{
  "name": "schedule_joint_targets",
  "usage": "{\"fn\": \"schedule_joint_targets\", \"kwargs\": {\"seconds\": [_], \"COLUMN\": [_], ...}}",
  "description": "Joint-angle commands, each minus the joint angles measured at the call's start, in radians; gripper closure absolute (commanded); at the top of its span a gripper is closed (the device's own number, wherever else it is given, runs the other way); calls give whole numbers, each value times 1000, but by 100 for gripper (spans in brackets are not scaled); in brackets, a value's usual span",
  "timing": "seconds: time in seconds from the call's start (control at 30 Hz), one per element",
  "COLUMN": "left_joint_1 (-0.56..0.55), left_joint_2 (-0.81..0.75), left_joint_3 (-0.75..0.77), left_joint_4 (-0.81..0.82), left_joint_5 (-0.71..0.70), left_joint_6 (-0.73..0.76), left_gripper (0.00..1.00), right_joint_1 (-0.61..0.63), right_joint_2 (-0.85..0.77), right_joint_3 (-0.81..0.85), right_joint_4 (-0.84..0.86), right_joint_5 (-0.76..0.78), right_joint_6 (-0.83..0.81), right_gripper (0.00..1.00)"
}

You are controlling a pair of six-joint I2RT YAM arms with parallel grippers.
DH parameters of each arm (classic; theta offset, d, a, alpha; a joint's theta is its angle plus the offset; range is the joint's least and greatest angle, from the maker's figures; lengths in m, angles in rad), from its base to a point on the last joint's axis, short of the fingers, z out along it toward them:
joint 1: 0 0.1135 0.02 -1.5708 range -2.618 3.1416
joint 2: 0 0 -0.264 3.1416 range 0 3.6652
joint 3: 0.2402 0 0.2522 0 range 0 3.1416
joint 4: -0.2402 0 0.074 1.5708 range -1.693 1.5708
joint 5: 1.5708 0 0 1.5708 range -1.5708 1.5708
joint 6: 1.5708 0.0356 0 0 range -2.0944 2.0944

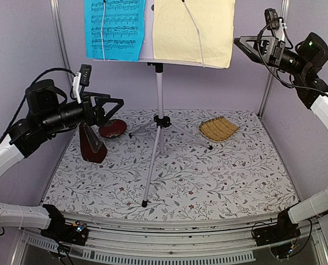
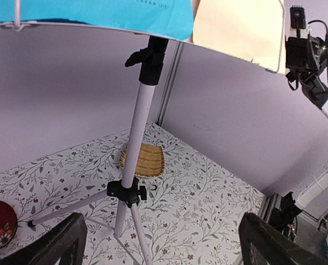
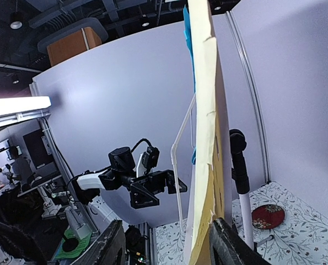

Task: Pack up the instrument practice props

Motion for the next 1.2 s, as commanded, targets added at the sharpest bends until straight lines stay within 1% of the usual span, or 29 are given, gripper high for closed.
{"fn": "schedule_joint_targets", "kwargs": {"seconds": [0.0, 0.13, 0.4, 0.5, 0.63, 0.73, 0.87, 1.03, 1.17], "left_joint_1": [13, 13, 14, 14, 12, 12, -16, -133, -204], "left_joint_2": [21, 30, 32, 35, 46, 65, 117, 276, 440], "left_joint_3": [32, 40, 45, 47, 67, 123, 228, 433, 594], "left_joint_4": [-27, -23, -26, -26, -23, -11, 16, 43, 95], "left_joint_5": [37, 40, 36, 38, 65, 116, 130, 85, 93], "left_joint_6": [-1, 5, 14, 14, 5, -11, -23, 1, -32], "left_gripper": [2, 2, 2, 2, 2, 3, 6, 8, 13], "right_joint_1": [23, 45, 67, 75, 95, 117, 133, 158, 192], "right_joint_2": [19, 40, 48, 47, 59, 84, 120, 152, 180], "right_joint_3": [52, 73, 101, 106, 136, 184, 242, 298, 347], "right_joint_4": [-80, -104, -129, -130, -148, -190, -234, -232, -255], "right_joint_5": [19, 26, 46, 56, 75, 101, 164, 232, 302], "right_joint_6": [-65, -78, -114, -120, -143, -177, -211, -218, -247], "right_gripper": [49, 51, 61, 62, 66, 66, 66, 66, 68]}}
